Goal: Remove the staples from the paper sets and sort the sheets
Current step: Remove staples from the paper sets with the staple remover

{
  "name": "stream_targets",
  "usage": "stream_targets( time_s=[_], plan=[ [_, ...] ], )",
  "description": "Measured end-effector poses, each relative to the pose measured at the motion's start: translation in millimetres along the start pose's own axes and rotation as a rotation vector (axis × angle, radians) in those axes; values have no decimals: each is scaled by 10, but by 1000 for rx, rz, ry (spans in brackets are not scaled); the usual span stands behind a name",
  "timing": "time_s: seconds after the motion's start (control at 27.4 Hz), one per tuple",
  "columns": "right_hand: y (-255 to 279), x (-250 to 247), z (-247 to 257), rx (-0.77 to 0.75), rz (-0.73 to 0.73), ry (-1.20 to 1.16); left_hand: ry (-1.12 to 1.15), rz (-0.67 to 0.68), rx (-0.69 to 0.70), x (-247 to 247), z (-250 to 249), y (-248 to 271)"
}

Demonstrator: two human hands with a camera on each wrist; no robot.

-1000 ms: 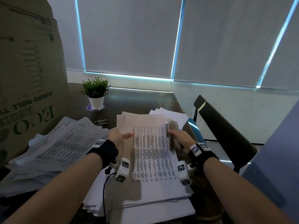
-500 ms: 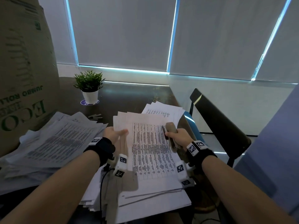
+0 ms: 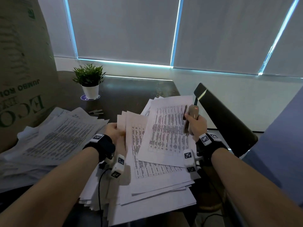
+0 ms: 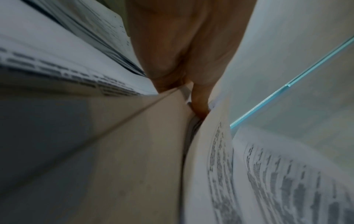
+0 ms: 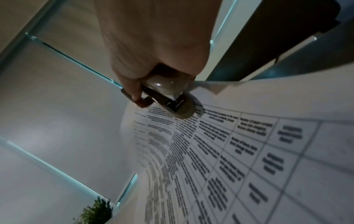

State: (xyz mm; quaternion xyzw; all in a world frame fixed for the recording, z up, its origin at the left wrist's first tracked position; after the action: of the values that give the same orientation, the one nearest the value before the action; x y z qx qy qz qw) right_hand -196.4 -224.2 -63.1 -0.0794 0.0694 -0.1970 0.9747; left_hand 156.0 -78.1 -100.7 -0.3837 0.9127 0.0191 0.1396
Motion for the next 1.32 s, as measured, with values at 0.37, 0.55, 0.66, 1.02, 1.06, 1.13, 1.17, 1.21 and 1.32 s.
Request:
stream_targets(
  time_s=[0.37, 0.55, 0.66, 1.02, 1.06, 1.13, 1.17, 1.21, 1.32],
  plan=[
    [-114, -196, -143, 55, -137, 44, -656, -63, 217, 112, -318, 6],
    [-99, -157, -320, 208, -126, -23, -68, 308, -260, 509, 66, 183],
    [-62, -129, -367, 281, -105, -89, 181, 544, -329, 695, -13, 434],
    [407, 474, -6, 296, 372, -206, 329, 113, -83, 357, -413, 15],
    [445, 487, 38, 300, 458, -195, 369, 36, -97, 216, -443, -72],
    [573, 509, 76, 359, 655, -168, 420, -82, -83, -20, -507, -202],
    [649, 527, 63, 390, 731, -141, 453, -109, -66, -78, -560, -238],
    [730, 553, 61, 409, 795, -117, 472, -132, -52, -105, -602, -270],
    [760, 685, 32, 372, 764, -58, 463, -174, -2, -59, -685, -350]
  ],
)
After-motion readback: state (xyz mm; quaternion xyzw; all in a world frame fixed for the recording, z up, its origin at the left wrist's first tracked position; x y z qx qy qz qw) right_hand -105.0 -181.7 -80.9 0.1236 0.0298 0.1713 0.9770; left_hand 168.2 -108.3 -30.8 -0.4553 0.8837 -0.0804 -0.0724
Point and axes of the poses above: each hand's wrist, its own y-axis away from the middle knuckle, its own x-axis out of the palm, z = x × y, the point moved 10 cm from there along -y, towards the middle knuckle, and after that the axes turned 15 degrees about -z, right-handed, at the moved point
